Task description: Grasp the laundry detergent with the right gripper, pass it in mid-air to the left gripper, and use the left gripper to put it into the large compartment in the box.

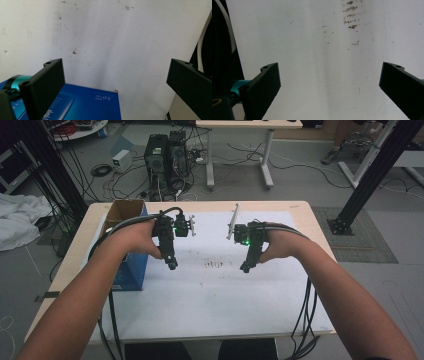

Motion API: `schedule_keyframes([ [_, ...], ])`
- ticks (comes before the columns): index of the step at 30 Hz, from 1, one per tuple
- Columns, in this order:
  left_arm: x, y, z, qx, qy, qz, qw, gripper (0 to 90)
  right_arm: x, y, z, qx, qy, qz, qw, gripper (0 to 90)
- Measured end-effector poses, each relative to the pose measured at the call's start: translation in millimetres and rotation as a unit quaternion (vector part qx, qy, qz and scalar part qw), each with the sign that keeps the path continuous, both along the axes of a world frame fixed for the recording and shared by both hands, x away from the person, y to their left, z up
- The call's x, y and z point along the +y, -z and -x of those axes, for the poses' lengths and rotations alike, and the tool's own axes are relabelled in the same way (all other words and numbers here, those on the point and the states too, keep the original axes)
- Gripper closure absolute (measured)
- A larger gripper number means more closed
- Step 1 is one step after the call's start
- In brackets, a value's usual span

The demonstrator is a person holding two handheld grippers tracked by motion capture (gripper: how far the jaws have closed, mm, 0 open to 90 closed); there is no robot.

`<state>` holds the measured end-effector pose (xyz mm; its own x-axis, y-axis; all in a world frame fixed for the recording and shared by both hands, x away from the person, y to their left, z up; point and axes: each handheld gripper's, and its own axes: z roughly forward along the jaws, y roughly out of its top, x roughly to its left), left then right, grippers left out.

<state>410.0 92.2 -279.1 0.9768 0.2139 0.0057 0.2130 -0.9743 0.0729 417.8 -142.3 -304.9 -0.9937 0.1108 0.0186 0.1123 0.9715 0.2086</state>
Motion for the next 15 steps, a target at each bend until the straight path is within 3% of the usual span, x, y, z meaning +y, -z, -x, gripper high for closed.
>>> schedule_keyframes([
  [15,-0.7,-1.8,-1.0,0.001,0.000,-0.001,1.0000,1.7,-4.8,0.2,-3.4,0.001,0.010,0.001,1.0000,2.8],
])
